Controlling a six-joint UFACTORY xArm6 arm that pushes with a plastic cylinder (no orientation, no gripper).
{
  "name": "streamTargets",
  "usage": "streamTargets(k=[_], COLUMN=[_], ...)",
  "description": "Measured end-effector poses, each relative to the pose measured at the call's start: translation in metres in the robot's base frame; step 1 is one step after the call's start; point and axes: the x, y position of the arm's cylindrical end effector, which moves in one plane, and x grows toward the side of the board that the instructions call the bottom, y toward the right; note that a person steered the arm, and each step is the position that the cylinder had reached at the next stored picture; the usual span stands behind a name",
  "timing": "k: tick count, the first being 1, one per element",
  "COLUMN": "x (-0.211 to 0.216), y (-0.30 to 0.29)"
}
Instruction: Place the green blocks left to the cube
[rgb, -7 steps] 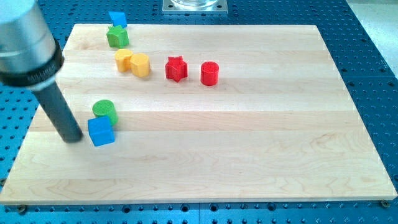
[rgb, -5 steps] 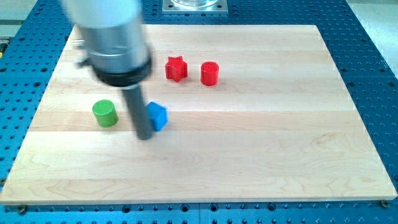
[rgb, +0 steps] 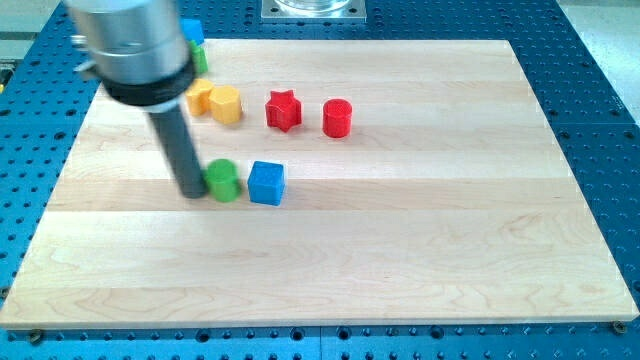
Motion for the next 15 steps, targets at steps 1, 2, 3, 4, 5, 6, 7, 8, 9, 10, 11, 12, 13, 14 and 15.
streamTargets(k=[1,2,3,4,5,6,7,8,9,10,11,12,13,14,15], x=[-0.011,-0.074,-0.152,-0.221,-0.281,-0.284,-0.282,-0.254,-0.245,-0.283,-0.283,-0.283,-0.249,-0.193,-0.193], y=[-0.017,-0.091,-0.123,-0.123,-0.121,-0.117,-0.108,-0.076,-0.029,0.012,0.012,-0.030,-0.079,-0.087,-0.115])
